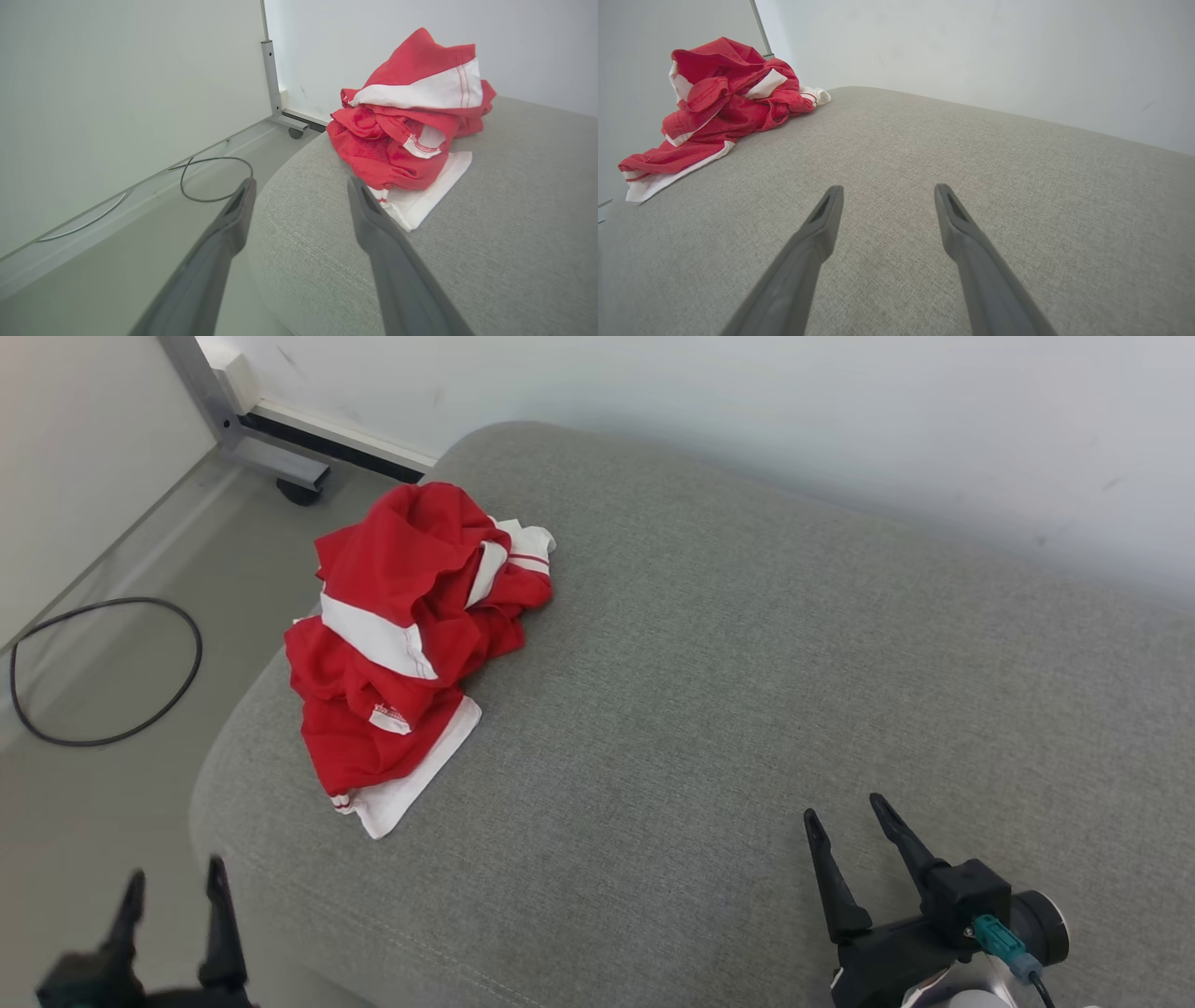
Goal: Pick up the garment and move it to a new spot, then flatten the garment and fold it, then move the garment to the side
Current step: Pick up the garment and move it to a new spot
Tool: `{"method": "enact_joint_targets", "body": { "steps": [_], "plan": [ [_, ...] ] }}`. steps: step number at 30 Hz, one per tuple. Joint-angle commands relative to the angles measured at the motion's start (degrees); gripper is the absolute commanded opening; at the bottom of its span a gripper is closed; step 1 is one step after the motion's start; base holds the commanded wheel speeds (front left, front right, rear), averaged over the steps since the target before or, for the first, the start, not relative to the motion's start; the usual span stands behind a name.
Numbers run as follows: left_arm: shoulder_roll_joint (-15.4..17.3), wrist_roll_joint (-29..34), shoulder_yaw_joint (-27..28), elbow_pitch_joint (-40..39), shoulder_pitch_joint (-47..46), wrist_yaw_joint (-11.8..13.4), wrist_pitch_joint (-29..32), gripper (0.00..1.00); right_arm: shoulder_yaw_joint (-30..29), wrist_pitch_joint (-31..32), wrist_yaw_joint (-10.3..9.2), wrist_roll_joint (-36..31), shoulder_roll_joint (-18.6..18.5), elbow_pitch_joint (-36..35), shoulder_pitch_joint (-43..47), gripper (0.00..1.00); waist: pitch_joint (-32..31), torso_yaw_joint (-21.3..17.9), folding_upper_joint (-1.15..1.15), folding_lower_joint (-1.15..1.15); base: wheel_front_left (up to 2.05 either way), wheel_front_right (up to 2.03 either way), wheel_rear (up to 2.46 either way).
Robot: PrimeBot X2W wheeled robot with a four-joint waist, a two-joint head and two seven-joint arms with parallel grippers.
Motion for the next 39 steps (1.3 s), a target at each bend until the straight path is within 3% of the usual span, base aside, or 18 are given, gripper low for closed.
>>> {"method": "enact_joint_targets", "body": {
  "steps": [1, 7, 14, 21, 25, 28, 39],
  "plan": [
    [0.87, -0.01, -0.01, 0.14, -1.8, -0.08, -0.19, 1.0, -0.1, -0.04, 0.19, -0.27, -0.31, -0.51, 0.63, 1.0, 0.35, -0.42, -0.01, 0.0, 0.0, 0.0, 0.0],
    [7.0, -1.23, -2.16, 3.92, -11.94, -0.36, -0.18, 1.0, 0.3, -0.03, 0.19, -0.49, -2.08, -1.5, -0.42, 1.0, 3.14, -4.52, -0.01, 0.0, 0.0, 0.0, 0.0],
    [15.05, -5.95, -12.24, 11.22, -24.66, -0.32, 0.48, 1.0, 0.86, -0.04, 0.19, 0.26, -3.55, -1.84, -1.9, 1.0, 5.92, -8.87, -0.01, 0.0, 0.0, 0.0, 0.0],
    [20.29, -14.94, -25.48, 17.11, -33.93, -0.33, 5.41, 1.0, 1.57, -0.04, 0.19, 0.82, -4.2, -1.52, -3.19, 1.0, 7.82, -12.69, -0.01, 0.0, 0.0, 0.0, 0.0],
    [21.49, -18.91, -29.53, 22.8, -37.71, -0.33, 10.48, 1.0, 1.9, -0.04, 0.19, 1.31, -4.21, -0.85, -4.0, 1.0, 8.4, -15.3, -0.01, 0.0, 0.0, 0.0, 0.0],
    [21.51, -19.72, -29.4, 27.25, -39.06, -0.14, 12.45, 1.0, 1.53, -0.03, 0.19, 1.35, -4.35, -0.78, -4.14, 1.0, 8.69, -16.78, -0.01, 0.0, 0.0, 0.0, 0.0],
    [21.28, -22.08, -27.43, 37.62, -42.4, 2.54, 12.68, 1.0, 1.75, -0.04, 0.19, 1.84, -5.23, -0.51, -5.27, 1.0, 10.69, -21.5, -0.01, 0.0, 0.0, 0.0, 0.0]
  ]
}}
